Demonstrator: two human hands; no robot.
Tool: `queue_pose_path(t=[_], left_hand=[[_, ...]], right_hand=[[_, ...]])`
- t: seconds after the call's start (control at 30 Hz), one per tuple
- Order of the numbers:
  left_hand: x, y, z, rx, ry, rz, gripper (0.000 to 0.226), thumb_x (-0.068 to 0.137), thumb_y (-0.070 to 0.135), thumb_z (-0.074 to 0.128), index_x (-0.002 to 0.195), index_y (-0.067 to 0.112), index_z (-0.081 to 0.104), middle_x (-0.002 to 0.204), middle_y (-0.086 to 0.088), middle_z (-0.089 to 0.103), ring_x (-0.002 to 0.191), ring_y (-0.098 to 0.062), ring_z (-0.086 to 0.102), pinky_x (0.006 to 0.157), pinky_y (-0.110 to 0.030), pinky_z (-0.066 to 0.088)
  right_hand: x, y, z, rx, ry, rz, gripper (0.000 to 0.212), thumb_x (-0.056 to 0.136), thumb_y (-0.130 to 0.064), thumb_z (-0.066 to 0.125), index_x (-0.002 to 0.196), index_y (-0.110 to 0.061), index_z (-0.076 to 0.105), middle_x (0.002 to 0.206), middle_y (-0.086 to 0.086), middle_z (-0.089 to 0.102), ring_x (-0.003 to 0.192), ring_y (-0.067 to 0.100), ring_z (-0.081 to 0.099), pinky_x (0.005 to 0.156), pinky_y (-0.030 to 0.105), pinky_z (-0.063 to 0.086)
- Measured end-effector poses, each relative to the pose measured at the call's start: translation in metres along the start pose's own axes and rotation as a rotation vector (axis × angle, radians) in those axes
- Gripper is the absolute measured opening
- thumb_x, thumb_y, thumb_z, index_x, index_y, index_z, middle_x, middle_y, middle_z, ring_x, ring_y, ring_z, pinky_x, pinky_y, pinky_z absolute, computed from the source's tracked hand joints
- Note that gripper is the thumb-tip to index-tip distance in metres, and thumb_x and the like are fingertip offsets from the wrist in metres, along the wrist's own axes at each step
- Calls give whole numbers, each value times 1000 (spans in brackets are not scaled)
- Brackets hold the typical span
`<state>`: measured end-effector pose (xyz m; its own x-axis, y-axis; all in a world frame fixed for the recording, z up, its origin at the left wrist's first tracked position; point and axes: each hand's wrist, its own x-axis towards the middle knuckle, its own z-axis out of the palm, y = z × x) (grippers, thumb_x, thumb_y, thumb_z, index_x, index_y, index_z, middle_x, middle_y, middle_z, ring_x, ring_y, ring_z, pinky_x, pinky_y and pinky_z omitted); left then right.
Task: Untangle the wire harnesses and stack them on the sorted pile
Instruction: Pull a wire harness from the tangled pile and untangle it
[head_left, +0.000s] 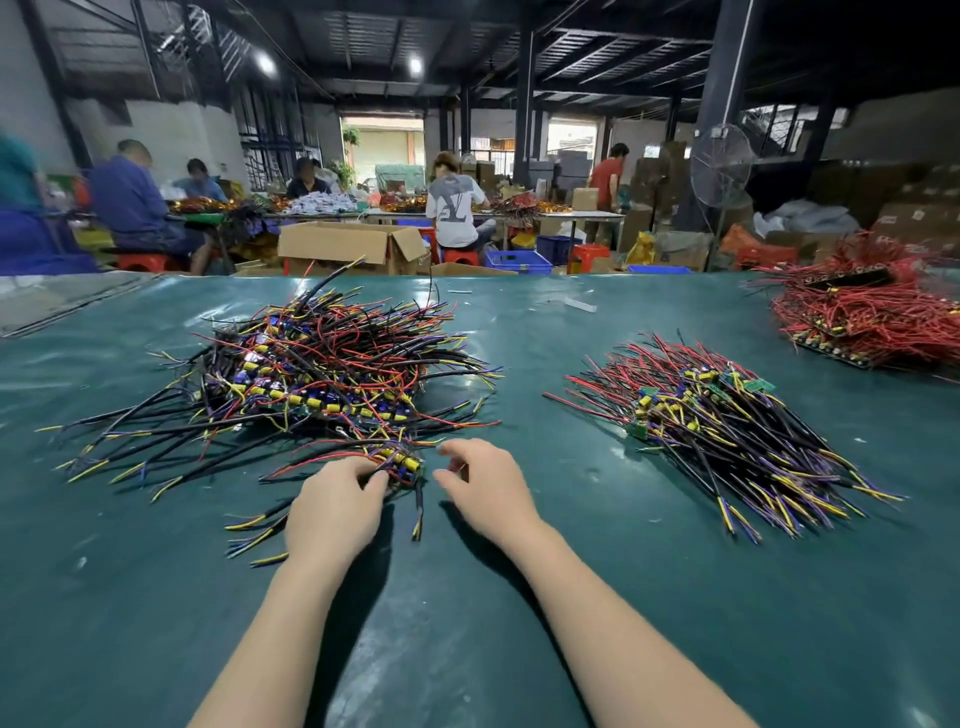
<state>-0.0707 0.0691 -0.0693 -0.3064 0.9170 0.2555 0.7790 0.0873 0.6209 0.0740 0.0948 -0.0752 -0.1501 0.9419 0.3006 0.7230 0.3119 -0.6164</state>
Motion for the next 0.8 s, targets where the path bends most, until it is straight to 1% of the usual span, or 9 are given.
queue_pose_path(t=[0.17, 0.27, 0.33, 0.4, 0.5, 0.6, 0.7, 0.77, 0.8], left_hand=[[-4, 3, -1, -5, 17, 50, 23, 91, 32, 51, 105, 26, 68, 109, 0, 69, 105, -26, 59, 81, -31, 45], [-7, 6, -4, -78, 76, 105, 20, 89, 29, 55, 98, 24, 71, 100, 0, 72, 99, -24, 61, 79, -31, 46], [-10, 10, -6, -102, 81, 172, 18, 88, 27, 55, 89, 22, 73, 88, 0, 73, 91, -23, 63, 74, -29, 44], [-13, 15, -8, -120, 64, 208, 19, 87, 28, 56, 84, 22, 74, 78, 0, 72, 83, -22, 63, 70, -28, 44], [-13, 17, -12, -153, 50, 217, 25, 89, 33, 55, 82, 18, 75, 77, -3, 71, 80, -23, 61, 69, -29, 42], [-13, 19, -12, -234, -17, 143, 47, 94, 37, 44, 67, 6, 69, 61, -10, 62, 71, -28, 56, 64, -32, 35], [-14, 19, -7, -261, -37, 16, 57, 96, 30, 43, 43, 12, 52, 49, -6, 47, 62, -27, 46, 59, -33, 25], [-13, 19, -3, -253, -48, -63, 45, 94, 30, 47, 51, 16, 44, 53, -7, 44, 66, -27, 45, 60, -34, 26], [-11, 18, -1, -387, -79, -121, 33, 93, 29, 50, 64, 14, 50, 59, -5, 49, 68, -25, 49, 63, -32, 33]], right_hand=[[-3, -11, -3, 306, -77, 41, 36, 85, -21, 63, 121, -17, 60, 93, 5, 62, 85, 16, 52, 77, 23, 36], [-3, -10, -2, 328, -83, 57, 42, 80, -14, 68, 120, -16, 59, 88, 1, 55, 82, 16, 51, 76, 22, 37], [-2, -10, -2, 345, -34, 84, 33, 79, -10, 68, 111, -11, 63, 86, 4, 61, 81, 17, 54, 76, 24, 41], [-3, -10, -3, 528, -37, 117, 15, 80, -3, 66, 94, -7, 66, 79, 7, 64, 75, 18, 56, 74, 31, 50], [-4, -11, -6, 838, -104, 161, 14, 84, -1, 63, 75, -12, 61, 67, 2, 58, 60, 10, 55, 56, 20, 52], [-4, -10, -7, 943, -101, 194, 5, 86, 0, 60, 82, -4, 62, 64, 2, 61, 52, 4, 58, 53, 16, 52], [-5, -10, -6, 1039, -86, 237, 7, 87, 6, 54, 90, 2, 59, 66, 5, 60, 48, 2, 59, 54, 16, 54], [-4, -14, -3, 1145, -111, 251, 10, 89, 5, 51, 87, 0, 60, 67, 5, 62, 51, 5, 59, 58, 19, 54], [-4, -17, -2, 1208, -130, 260, 14, 89, 4, 50, 84, -2, 60, 65, 3, 64, 52, 7, 60, 60, 20, 54]])
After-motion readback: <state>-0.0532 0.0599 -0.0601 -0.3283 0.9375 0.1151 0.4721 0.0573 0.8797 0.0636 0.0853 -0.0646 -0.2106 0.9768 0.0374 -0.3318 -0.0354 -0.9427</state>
